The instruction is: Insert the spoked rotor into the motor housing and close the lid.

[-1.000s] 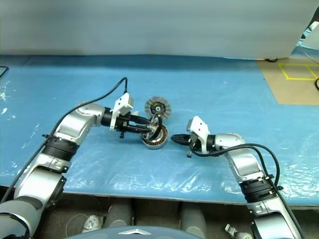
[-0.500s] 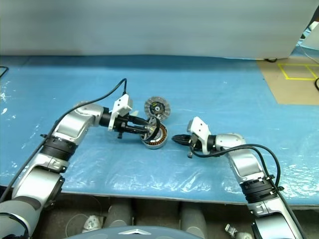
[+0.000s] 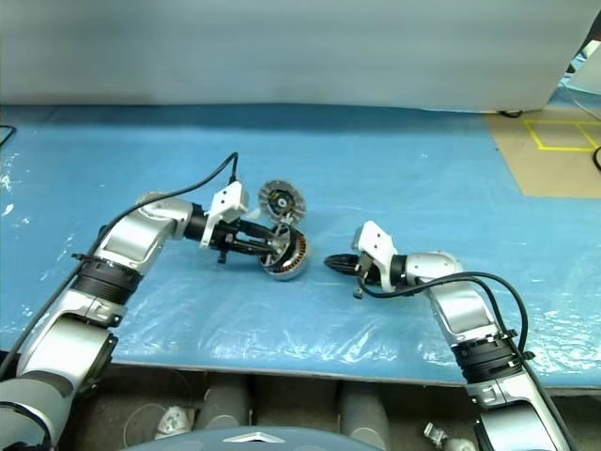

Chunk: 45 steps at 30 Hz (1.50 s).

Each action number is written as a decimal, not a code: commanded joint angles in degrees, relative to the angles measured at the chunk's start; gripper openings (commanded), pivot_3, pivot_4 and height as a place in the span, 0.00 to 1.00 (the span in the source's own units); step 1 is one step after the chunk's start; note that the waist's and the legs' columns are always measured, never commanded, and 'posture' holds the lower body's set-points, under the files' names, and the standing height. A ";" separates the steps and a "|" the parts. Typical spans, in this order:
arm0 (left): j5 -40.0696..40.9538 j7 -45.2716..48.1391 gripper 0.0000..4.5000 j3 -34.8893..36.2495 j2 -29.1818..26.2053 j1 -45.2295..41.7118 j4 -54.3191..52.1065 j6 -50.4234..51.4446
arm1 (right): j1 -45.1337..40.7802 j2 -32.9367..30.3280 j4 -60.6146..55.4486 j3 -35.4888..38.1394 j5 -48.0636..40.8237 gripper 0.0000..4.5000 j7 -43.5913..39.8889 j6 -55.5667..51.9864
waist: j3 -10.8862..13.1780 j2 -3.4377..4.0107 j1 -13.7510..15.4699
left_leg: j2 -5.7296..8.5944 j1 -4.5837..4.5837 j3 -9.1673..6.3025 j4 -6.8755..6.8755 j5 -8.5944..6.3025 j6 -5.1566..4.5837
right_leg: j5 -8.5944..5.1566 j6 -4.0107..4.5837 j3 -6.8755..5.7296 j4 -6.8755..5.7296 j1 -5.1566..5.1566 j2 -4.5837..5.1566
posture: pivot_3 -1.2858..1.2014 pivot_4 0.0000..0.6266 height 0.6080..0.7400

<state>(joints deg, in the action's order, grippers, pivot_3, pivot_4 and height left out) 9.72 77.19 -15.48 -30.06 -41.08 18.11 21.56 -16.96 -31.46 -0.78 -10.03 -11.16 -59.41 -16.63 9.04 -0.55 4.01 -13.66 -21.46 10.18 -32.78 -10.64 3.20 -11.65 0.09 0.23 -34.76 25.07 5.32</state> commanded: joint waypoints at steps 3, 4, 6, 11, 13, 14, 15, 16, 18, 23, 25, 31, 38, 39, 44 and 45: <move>-0.70 -1.29 0.46 0.15 -0.13 0.05 0.18 -0.42 | -0.81 0.06 -0.90 -0.07 -0.28 0.00 0.01 1.09 | 0.00 0.00 0.00 | 0.00 0.00 0.00 0.00 0.00 0.00 | 0.00 0.00 0.00 0.00 0.00 0.00 | 0.52 0.24 1.00; -0.48 -1.48 0.53 0.38 0.05 -0.04 0.09 -0.14 | -0.83 0.06 -0.88 -0.07 -0.27 0.00 0.05 1.15 | 0.00 0.00 -0.02 | 0.00 0.00 0.00 0.00 0.00 0.00 | 0.00 0.00 0.00 0.00 0.00 0.00 | 0.52 0.24 1.00; 0.45 -2.90 0.67 1.59 0.95 -0.31 -0.33 0.77 | -0.89 0.02 -0.84 -0.09 -0.23 0.00 0.10 1.24 | 0.00 0.00 0.01 | 0.00 0.00 0.00 0.00 0.00 0.00 | 0.00 0.00 0.00 0.00 0.00 0.00 | 0.52 0.24 1.00; 4.03 -3.25 0.90 3.89 0.73 0.48 -3.81 4.97 | -1.06 -0.04 -0.52 -0.03 -0.10 0.00 0.17 1.56 | 0.00 0.00 -0.04 | 0.00 -0.02 0.00 0.00 0.00 0.00 | 0.00 0.00 0.00 0.01 0.01 0.00 | 0.52 0.24 1.00; 6.35 -3.29 0.90 5.36 0.85 1.57 -5.94 6.83 | -1.15 -0.03 -0.40 -0.04 -0.04 0.00 0.17 1.68 | 0.00 0.00 -0.05 | -0.01 -0.02 0.00 0.01 0.00 0.00 | 0.00 0.00 -0.01 0.01 0.02 -0.01 | 0.52 0.24 1.00; 7.60 -3.63 0.86 6.19 1.11 2.18 -7.10 7.89 | -1.20 0.05 -0.39 -0.04 -0.11 0.00 0.13 1.68 | 0.00 0.00 -0.05 | -0.01 -0.02 0.00 0.02 0.00 0.00 | 0.00 0.01 0.00 0.01 0.02 -0.01 | 0.52 0.24 1.00; 8.95 -3.95 0.80 6.93 1.37 2.82 -8.39 9.14 | -1.27 0.11 -0.33 -0.03 -0.17 0.00 0.08 1.71 | 0.01 0.01 -0.04 | -0.01 -0.02 0.00 0.02 0.00 0.00 | 0.00 0.01 0.00 0.01 0.02 -0.01 | 0.52 0.24 1.00; 10.13 -4.44 0.75 7.53 1.61 3.57 -9.76 10.30 | -1.35 0.14 -0.22 -0.03 -0.17 0.00 0.05 1.83 | 0.01 0.01 -0.04 | -0.01 -0.02 0.00 0.02 0.00 0.00 | 0.00 0.01 0.00 0.01 0.02 0.00 | 0.52 0.24 1.00; 11.75 -5.84 0.60 8.40 2.06 5.14 -12.14 11.76 | -1.63 0.22 0.13 0.05 -0.14 0.00 0.02 2.22 | 0.01 0.01 -0.02 | -0.01 -0.02 0.00 0.02 0.00 0.00 | 0.00 0.01 0.00 0.02 0.02 0.00 | 0.52 0.24 1.00; 13.76 -9.54 0.21 9.43 3.59 9.45 -16.07 12.30 | -2.33 0.61 1.05 0.38 -0.46 0.00 -0.02 3.19 | 0.01 0.01 -0.08 | -0.01 -0.02 0.00 0.01 -0.01 0.00 | -0.01 0.01 0.00 0.01 0.02 0.00 | 0.52 0.24 1.00; 12.59 -11.73 0.05 8.52 4.50 11.22 -17.02 10.73 | -2.54 0.70 1.27 0.35 -0.40 0.00 0.00 3.47 | 0.01 0.01 -0.07 | -0.01 -0.02 0.00 0.02 -0.01 -0.01 | -0.01 0.01 0.00 0.02 0.02 -0.01 | 0.52 0.24 1.00; 7.14 -19.22 0.01 7.36 7.98 12.03 -14.19 2.15 | -3.05 0.86 1.34 0.36 -0.54 0.00 0.00 3.53 | 0.01 0.01 -0.07 | -0.01 -0.04 0.00 0.00 -0.01 -0.01 | 0.00 0.00 -0.01 0.04 0.01 0.00 | 0.52 0.24 1.00; 2.29 -23.15 0.01 2.42 9.59 14.29 -12.77 1.27 | -3.06 0.99 1.11 0.40 -0.52 0.00 0.22 3.55 | 0.01 0.01 -0.13 | -0.01 -0.05 0.00 0.01 -0.01 -0.01 | -0.01 0.00 -0.01 0.06 0.02 -0.01 | 0.52 0.24 1.00; 2.08 -22.30 0.01 1.25 9.10 15.16 -13.21 2.04 | -3.02 1.00 1.09 0.39 -0.47 0.00 0.29 3.58 | 0.01 0.01 -0.15 | -0.01 -0.05 0.00 0.01 -0.01 -0.01 | -0.01 0.00 0.00 0.06 0.03 -0.01 | 0.52 0.24 1.00; 0.47 -22.99 0.01 -0.13 7.84 16.87 -12.90 1.50 | -2.76 1.13 0.48 0.39 -0.49 0.00 0.80 3.29 | -0.01 0.03 -0.09 | -0.01 0.04 0.00 0.02 -0.01 -0.02 | -0.01 0.00 0.01 0.06 -0.04 -0.01 | 0.52 0.24 1.00; 1.51 -23.23 0.01 0.94 8.35 16.67 -13.02 1.46 | -2.69 1.17 0.40 0.36 -0.47 0.00 0.88 3.30 | -0.01 0.03 -0.11 | -0.01 0.06 0.00 0.02 -0.02 -0.02 | -0.01 0.00 0.01 0.06 -0.06 0.00 | 0.52 0.24 1.00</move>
<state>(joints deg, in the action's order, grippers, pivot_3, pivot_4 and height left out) 11.50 54.17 -13.78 -21.61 -25.94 4.41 22.24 -19.43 -30.32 1.43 -10.31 -10.92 -58.66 -14.16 9.03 -0.52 3.90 -13.67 -21.38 10.18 -32.76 -10.66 3.18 -11.66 0.09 0.25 -34.71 24.99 5.31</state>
